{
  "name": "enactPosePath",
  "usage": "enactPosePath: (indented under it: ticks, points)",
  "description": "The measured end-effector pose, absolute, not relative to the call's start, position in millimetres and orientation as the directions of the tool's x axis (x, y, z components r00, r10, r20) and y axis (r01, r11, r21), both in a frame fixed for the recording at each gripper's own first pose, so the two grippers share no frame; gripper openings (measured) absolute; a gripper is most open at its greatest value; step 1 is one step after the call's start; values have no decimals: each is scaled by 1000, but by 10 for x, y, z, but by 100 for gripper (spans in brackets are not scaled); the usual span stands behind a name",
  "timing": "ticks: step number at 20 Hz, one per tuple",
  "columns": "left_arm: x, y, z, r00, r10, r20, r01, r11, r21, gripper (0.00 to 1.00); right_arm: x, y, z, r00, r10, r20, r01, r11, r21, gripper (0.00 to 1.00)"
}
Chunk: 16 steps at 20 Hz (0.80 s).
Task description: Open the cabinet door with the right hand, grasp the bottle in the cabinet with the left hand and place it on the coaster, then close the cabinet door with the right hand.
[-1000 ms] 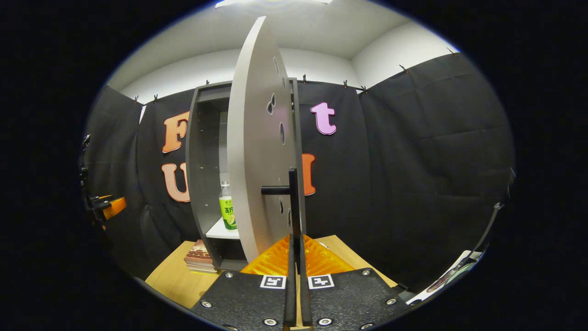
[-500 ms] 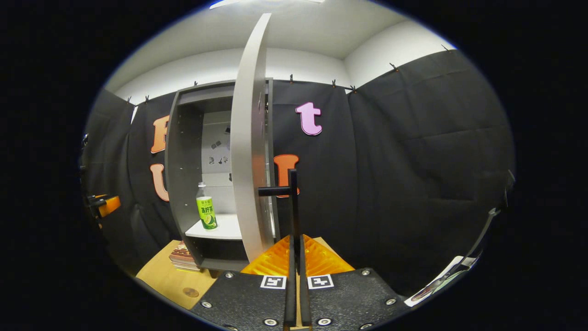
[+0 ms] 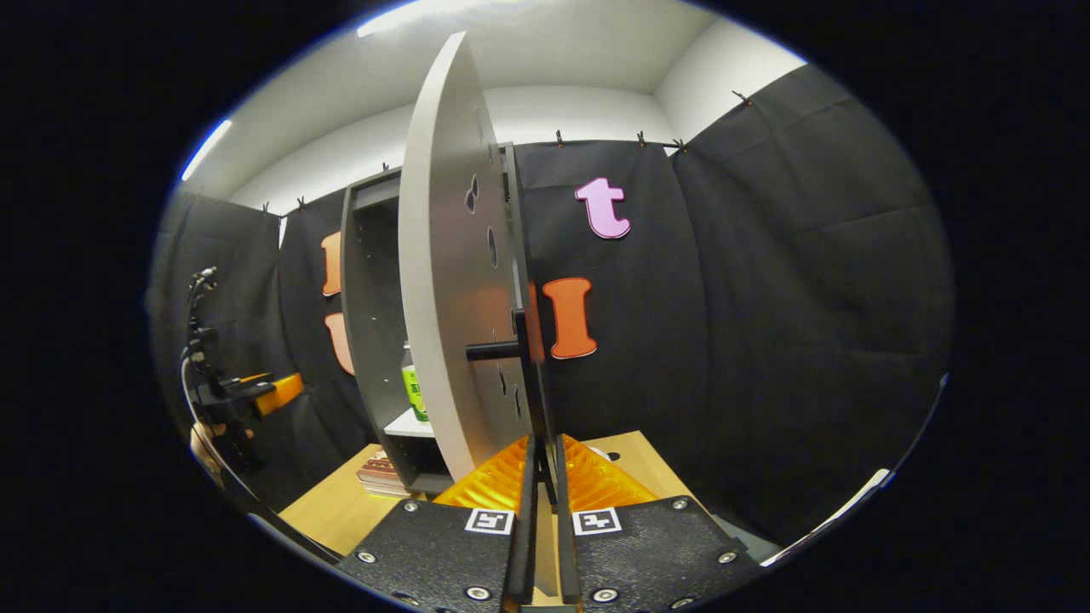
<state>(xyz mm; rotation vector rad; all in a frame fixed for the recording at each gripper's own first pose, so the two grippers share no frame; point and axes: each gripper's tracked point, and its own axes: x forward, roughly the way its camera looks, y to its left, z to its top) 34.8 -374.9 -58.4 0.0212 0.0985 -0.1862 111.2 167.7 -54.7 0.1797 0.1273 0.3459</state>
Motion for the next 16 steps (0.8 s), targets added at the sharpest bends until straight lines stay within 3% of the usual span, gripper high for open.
enactPosePath:
  ticks: [7,11,16]
  points:
    - [822,-4348,-806,972,-202,-120,205,979,12,97,1065,1618,-514,917,391,-80,-368,905,213,19]
    - [1191,-4678,-983,964,-229,-135,231,973,-1,97,1112,1474,-524,946,316,-76,-292,929,227,19]
    - [1592,-5072,-1099,960,-252,-122,255,967,14,97,1207,1288,-549,972,221,-85,-201,959,198,30]
